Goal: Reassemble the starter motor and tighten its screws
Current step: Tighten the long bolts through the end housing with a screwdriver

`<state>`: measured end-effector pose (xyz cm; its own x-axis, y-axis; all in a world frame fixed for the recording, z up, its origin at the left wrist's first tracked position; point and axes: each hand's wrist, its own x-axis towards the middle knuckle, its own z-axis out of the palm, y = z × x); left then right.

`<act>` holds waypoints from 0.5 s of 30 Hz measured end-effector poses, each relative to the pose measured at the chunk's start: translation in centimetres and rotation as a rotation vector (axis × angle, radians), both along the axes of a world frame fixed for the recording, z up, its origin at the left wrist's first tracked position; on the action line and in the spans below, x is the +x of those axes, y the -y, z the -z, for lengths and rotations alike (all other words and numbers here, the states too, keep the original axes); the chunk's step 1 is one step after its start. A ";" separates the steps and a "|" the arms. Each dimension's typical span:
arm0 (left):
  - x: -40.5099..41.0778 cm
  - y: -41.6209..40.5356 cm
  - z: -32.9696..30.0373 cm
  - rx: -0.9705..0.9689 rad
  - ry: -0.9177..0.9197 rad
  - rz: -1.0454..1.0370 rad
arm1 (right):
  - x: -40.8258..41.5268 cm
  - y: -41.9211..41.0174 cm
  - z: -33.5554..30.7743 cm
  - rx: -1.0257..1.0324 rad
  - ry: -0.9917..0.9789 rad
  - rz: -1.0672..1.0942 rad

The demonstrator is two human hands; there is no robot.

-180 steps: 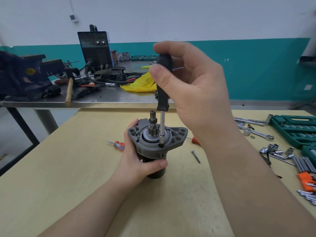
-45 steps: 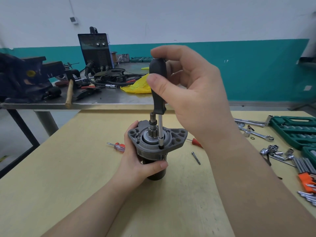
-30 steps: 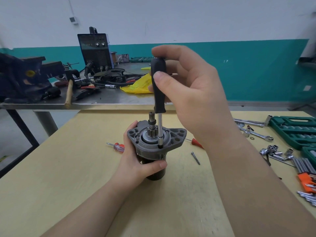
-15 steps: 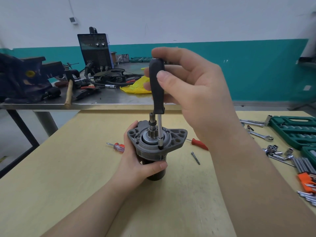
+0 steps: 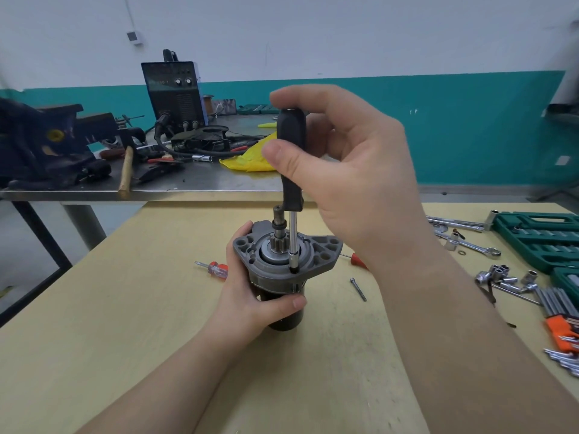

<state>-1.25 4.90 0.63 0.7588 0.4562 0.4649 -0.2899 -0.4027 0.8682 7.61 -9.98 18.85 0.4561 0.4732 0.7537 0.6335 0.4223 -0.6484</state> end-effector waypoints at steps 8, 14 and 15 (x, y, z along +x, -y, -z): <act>0.0 0.2 -0.1 0.011 0.015 -0.016 | 1.5 1.0 0.1 -0.054 -0.335 -0.445; 0.0 0.2 0.0 0.001 0.023 -0.007 | 0.9 0.3 0.0 -0.016 -0.269 -0.347; 0.0 0.2 0.0 0.002 0.024 -0.005 | 0.7 0.2 0.0 -0.002 -0.227 -0.281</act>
<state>-1.25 4.71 0.63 0.7449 0.4590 0.4842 -0.3087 -0.4062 0.8601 8.29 -10.17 18.82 0.4637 0.6051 0.6472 0.3331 0.5578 -0.7602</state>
